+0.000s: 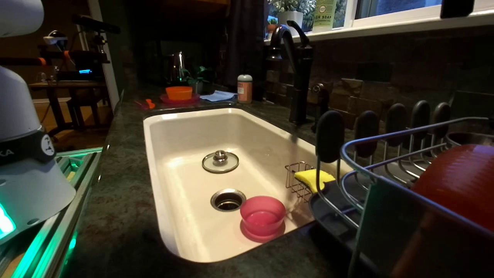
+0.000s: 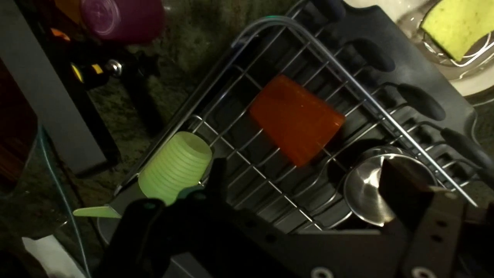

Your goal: Pick up the orange cup from the dish dryer and put it in the sink, then turn on the tap

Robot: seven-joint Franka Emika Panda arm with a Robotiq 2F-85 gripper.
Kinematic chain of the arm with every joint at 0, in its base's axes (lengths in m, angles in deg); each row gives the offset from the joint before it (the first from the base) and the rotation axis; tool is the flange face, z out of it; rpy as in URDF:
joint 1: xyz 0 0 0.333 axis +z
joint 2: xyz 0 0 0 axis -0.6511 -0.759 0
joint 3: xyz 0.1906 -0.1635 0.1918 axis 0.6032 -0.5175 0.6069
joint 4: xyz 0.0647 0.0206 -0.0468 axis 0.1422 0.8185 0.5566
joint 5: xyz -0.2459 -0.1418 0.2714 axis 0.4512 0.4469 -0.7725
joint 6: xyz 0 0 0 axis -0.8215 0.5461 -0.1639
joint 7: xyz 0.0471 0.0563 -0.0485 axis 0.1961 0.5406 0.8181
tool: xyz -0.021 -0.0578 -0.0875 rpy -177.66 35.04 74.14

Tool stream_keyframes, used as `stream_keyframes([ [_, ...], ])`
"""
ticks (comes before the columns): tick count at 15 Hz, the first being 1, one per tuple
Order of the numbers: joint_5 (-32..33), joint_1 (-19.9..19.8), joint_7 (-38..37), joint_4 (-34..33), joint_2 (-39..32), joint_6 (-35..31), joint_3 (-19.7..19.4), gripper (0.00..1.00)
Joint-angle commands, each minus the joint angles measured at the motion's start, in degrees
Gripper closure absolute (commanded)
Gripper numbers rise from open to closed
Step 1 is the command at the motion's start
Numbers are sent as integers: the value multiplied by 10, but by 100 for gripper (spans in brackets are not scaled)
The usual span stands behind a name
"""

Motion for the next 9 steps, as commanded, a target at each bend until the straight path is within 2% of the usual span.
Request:
stream_keyframes([
  [1, -14, 9, 6, -35, -45, 40, -24, 0],
  [9, -45, 5, -56, -55, -111, 28, -59, 0],
])
